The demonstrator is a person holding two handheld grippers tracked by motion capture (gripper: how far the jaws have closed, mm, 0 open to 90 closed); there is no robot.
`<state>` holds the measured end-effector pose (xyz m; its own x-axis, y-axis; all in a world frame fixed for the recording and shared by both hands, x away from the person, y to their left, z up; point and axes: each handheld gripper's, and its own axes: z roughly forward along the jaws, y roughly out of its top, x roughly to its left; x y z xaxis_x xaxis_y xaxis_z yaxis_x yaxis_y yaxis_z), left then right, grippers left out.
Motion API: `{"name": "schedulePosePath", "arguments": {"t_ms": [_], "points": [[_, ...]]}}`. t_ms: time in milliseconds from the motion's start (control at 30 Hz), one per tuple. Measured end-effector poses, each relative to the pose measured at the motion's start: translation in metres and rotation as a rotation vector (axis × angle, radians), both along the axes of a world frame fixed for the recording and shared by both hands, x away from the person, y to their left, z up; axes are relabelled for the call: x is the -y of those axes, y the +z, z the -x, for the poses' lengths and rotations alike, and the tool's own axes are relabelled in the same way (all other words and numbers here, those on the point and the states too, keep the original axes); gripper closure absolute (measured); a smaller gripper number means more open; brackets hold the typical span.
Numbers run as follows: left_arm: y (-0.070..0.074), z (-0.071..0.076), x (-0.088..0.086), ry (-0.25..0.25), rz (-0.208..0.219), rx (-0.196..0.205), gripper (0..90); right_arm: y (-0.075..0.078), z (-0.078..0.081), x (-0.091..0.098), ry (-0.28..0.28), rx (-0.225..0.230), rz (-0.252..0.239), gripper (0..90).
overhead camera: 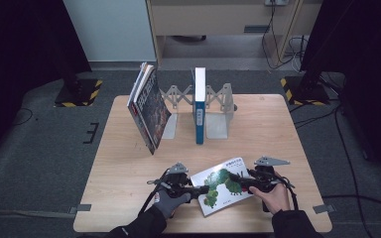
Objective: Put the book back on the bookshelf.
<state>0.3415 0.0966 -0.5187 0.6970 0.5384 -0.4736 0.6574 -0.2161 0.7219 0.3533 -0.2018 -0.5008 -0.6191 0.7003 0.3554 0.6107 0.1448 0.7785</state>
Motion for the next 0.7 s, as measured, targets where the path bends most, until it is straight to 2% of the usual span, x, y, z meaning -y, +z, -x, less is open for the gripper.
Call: {"name": "schedulePosePath", "arguments": {"t_ms": [67,167,233,300,367,433,533,633,700], "points": [[0.002,0.002,0.001,-0.004,0.006,-0.003,48.7,0.002,0.000,-0.002,0.005,0.021,0.019,46.8],[0.006,0.004,0.000,-0.019,0.014,0.009,54.2,0.003,0.000,-0.001,0.013,0.024,0.001,46.1],[0.010,0.004,-0.001,-0.026,0.025,0.011,59.8,0.004,-0.001,0.001,0.008,0.034,-0.002,41.5],[0.014,0.006,0.001,-0.037,0.012,0.039,63.0,0.005,-0.001,0.001,0.002,0.050,0.004,38.7],[0.018,0.007,0.002,-0.044,-0.005,0.045,65.4,0.007,-0.001,0.003,-0.021,0.077,0.021,39.7],[0.020,0.009,0.002,-0.053,-0.003,0.041,68.2,0.008,-0.002,0.005,-0.043,0.101,0.035,37.4],[0.026,0.010,0.003,-0.060,0.000,0.036,72.9,0.006,-0.003,0.011,-0.073,0.102,0.037,33.3],[0.032,0.011,0.003,-0.052,-0.036,0.061,74.7,0.006,-0.004,0.016,-0.095,0.108,0.040,32.0],[0.033,0.010,0.001,-0.038,-0.034,0.052,74.8,0.007,-0.005,0.020,-0.114,0.116,0.032,29.8]]}}
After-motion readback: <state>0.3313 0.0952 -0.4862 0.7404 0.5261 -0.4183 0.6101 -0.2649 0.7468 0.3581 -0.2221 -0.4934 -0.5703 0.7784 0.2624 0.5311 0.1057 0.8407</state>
